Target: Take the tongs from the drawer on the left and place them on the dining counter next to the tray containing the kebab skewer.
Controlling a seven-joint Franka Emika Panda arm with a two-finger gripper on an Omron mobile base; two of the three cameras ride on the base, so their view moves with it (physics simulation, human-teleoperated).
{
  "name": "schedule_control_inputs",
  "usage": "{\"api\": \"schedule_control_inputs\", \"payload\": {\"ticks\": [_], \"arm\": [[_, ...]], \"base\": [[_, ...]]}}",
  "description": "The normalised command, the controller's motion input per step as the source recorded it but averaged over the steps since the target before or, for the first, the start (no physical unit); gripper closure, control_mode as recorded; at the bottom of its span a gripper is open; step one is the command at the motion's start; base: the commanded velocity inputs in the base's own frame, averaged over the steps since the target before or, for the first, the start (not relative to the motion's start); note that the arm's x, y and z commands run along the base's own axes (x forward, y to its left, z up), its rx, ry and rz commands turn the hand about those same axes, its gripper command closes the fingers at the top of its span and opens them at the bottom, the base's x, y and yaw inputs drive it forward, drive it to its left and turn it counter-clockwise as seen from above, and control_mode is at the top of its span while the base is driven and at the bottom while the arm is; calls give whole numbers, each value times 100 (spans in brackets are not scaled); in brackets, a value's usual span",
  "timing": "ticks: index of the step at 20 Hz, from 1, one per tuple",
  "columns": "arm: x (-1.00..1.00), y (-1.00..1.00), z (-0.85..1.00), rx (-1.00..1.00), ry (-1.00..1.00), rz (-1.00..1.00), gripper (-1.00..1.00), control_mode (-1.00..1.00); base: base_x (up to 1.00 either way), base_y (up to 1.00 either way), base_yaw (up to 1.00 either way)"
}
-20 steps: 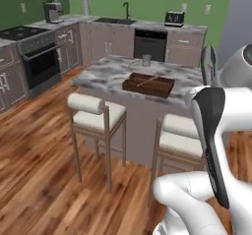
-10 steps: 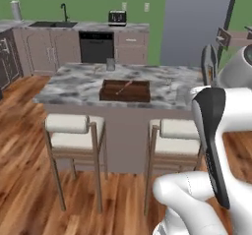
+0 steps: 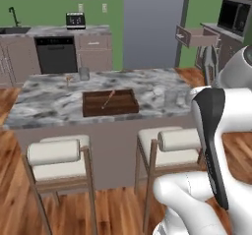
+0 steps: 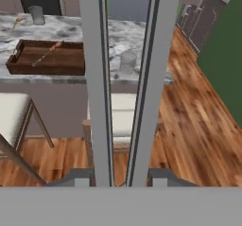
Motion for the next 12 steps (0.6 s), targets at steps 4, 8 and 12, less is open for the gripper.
{"api": "schedule_control_inputs", "payload": {"ticks": [4,8,12], "arm": [[0,0,0,0,0,0,100,100],[0,0,0,0,0,0,100,100],[0,0,0,0,0,0,100,100]], "base": [[33,55,-22],[24,61,-12],[45,54,-4]]}}
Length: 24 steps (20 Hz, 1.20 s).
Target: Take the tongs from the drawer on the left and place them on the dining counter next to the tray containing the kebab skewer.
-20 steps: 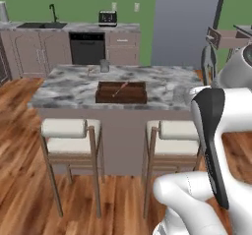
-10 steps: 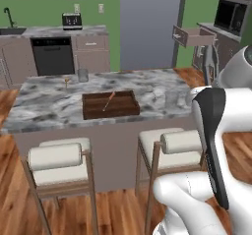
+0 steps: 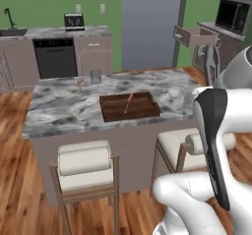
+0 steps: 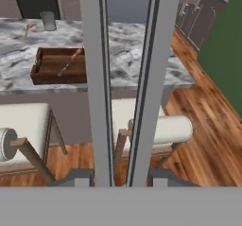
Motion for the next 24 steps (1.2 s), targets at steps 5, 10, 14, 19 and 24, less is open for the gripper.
{"api": "schedule_control_inputs", "payload": {"ticks": [5,10,14,19,24], "arm": [[0,0,0,0,0,0,100,100],[0,0,0,0,0,0,100,100],[0,0,0,0,0,0,100,100],[0,0,0,0,0,0,100,100],[0,0,0,0,0,0,100,100]], "base": [[47,58,-1],[48,54,-2],[51,53,-2],[65,43,-4],[60,34,-5]]}}
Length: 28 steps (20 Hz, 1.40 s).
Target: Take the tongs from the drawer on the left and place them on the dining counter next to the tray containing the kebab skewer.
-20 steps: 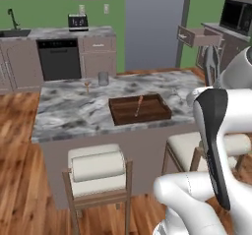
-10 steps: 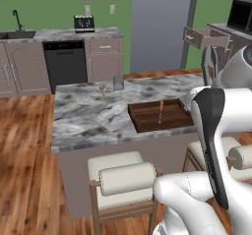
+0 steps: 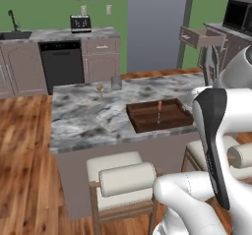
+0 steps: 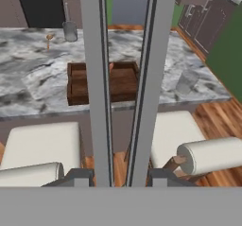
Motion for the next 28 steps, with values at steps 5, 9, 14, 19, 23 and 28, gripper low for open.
{"api": "schedule_control_inputs", "payload": {"ticks": [5,9,14,19,23,28], "arm": [[0,0,0,0,0,0,100,100],[0,0,0,0,0,0,100,100],[31,7,0,0,12,0,100,-100],[86,32,0,0,24,-2,100,-100],[91,46,-3,0,23,-2,100,-100],[85,31,-13,0,29,0,100,-100]], "base": [[15,3,-1],[3,0,0],[19,3,0],[0,0,0],[0,0,0],[0,0,0]]}}
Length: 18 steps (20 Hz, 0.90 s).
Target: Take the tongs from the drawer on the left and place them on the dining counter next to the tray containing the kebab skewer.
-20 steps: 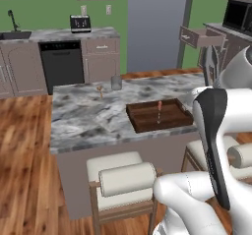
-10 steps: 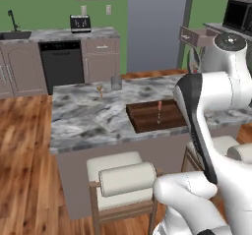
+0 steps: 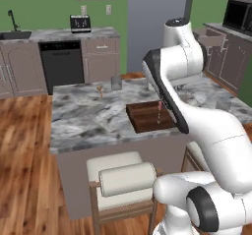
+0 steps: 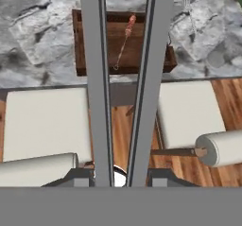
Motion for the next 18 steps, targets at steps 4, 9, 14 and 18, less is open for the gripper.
{"api": "schedule_control_inputs", "payload": {"ticks": [4,9,14,18], "arm": [[87,23,-21,0,31,0,100,-100],[88,18,-31,0,30,2,100,-100],[75,23,-40,0,26,6,100,-100],[49,24,-50,0,16,11,100,-100]], "base": [[0,0,0],[0,0,0],[0,0,0],[0,0,0]]}}
